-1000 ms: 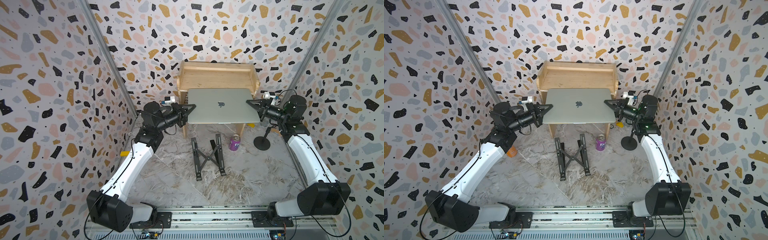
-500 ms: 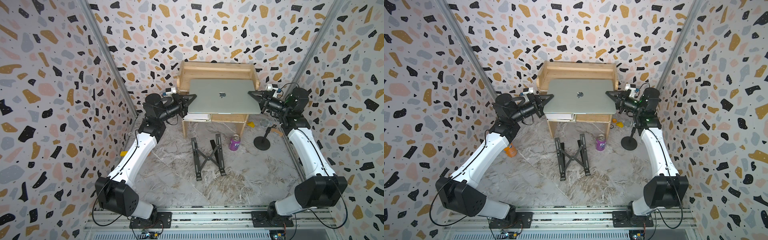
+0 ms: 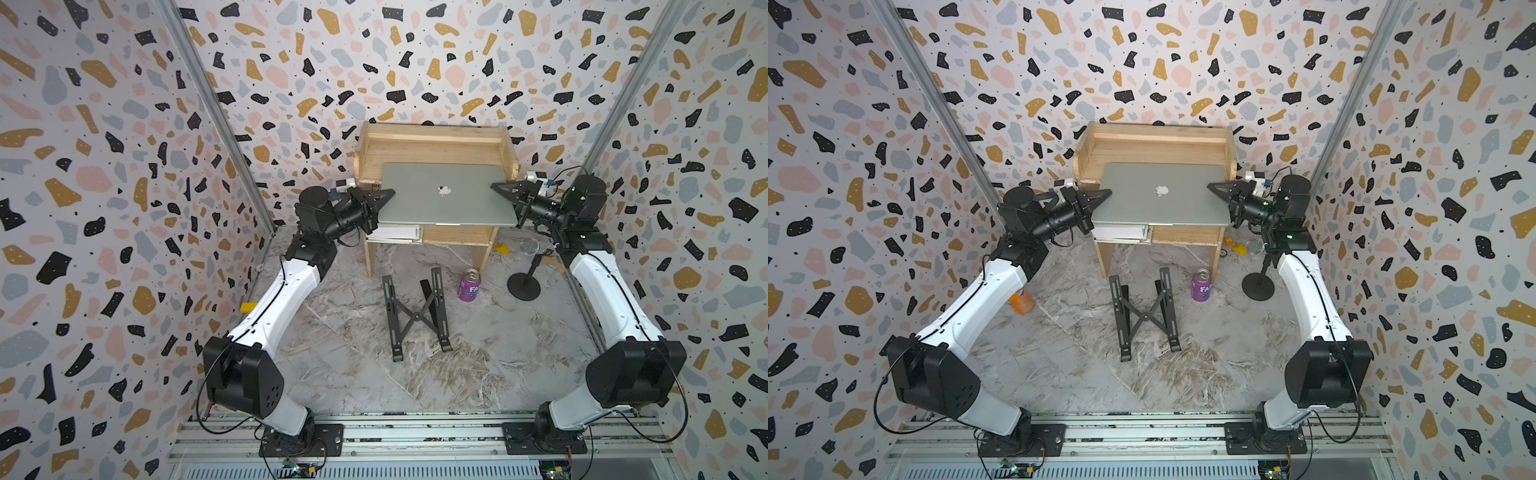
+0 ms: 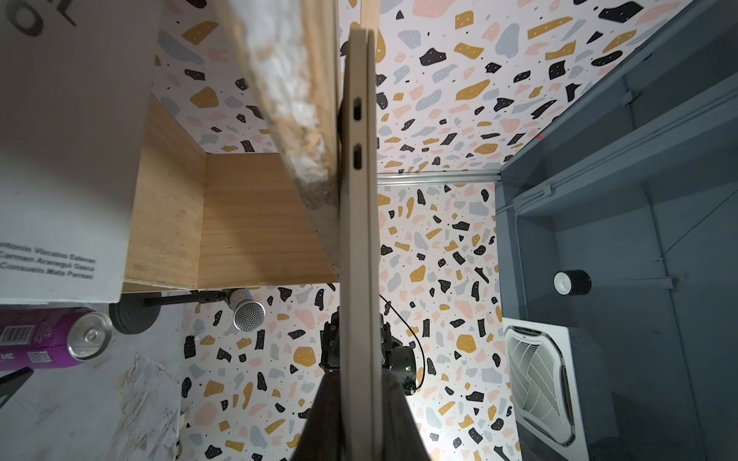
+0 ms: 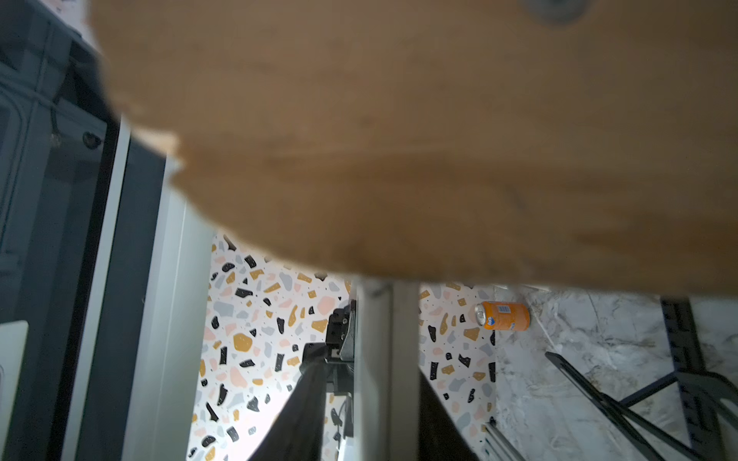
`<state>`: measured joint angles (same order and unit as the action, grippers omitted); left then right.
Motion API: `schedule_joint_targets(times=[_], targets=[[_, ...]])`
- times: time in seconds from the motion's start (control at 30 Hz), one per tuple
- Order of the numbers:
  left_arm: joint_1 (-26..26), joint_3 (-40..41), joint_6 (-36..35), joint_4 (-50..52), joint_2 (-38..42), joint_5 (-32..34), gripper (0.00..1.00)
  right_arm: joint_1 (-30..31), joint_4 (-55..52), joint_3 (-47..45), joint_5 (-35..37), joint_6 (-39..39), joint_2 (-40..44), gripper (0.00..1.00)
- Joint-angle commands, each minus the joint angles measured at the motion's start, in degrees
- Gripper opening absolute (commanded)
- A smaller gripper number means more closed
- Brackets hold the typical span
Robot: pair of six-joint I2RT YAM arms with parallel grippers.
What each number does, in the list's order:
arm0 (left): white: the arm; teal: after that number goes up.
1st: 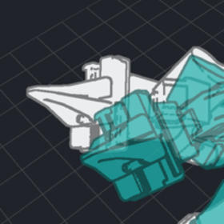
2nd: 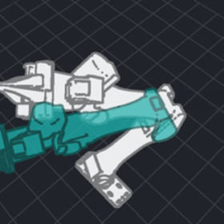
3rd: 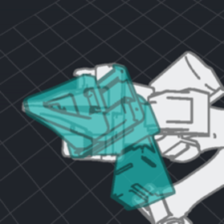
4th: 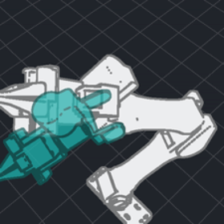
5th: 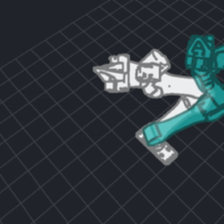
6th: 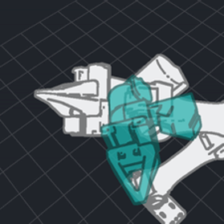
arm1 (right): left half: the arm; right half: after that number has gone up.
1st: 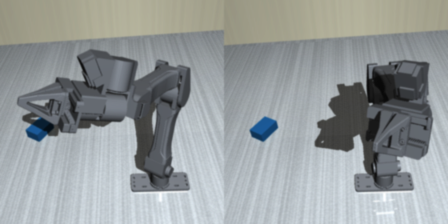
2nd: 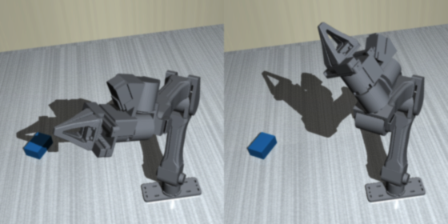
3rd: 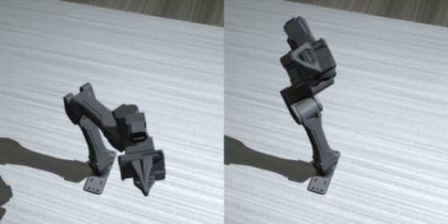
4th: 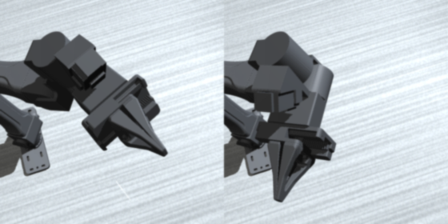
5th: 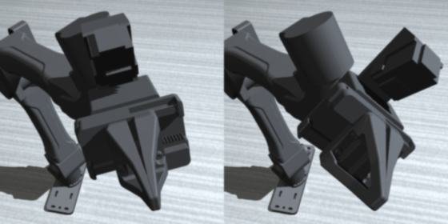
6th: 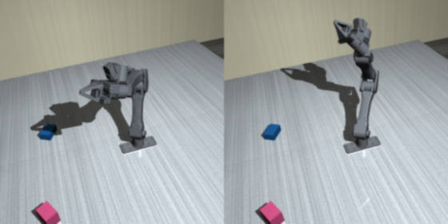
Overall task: Close the laptop lid and set it aside
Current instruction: Place the laptop on the shelf.
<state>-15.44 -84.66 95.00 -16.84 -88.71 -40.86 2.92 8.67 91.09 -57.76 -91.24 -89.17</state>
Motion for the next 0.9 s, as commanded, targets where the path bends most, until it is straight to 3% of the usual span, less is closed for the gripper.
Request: schedule_joint_targets(times=[0.0,0.23,0.33,0.47,0.87], targets=[[-0.74,-4.07,2.8,-8.77,0.46,1.2,0.0,1.57,3.58,2.61,-3.81,0.25,2.59,0.54],[-0.65,-4.28,4.17,-9.67,-0.1,3.09,0.0,1.59,-1.02,2.81,-3.36,2.75,3.32,0.87],[-0.6,-5.06,4.21,-9.32,-0.36,3.62,0.0,1.56,-9.69,3.88,-2.45,8.84,4.42,0.93],[-0.53,-6.12,4.0,-8.74,-0.92,4.12,0.0,1.4,-30.96,7.19,3.36,23.4,7.71,0.99],[-0.14,-7.1,3.8,-8.69,-1.83,6.16,0.0,1.09,-46.41,8.53,11.61,37.25,17.13,1.0]])
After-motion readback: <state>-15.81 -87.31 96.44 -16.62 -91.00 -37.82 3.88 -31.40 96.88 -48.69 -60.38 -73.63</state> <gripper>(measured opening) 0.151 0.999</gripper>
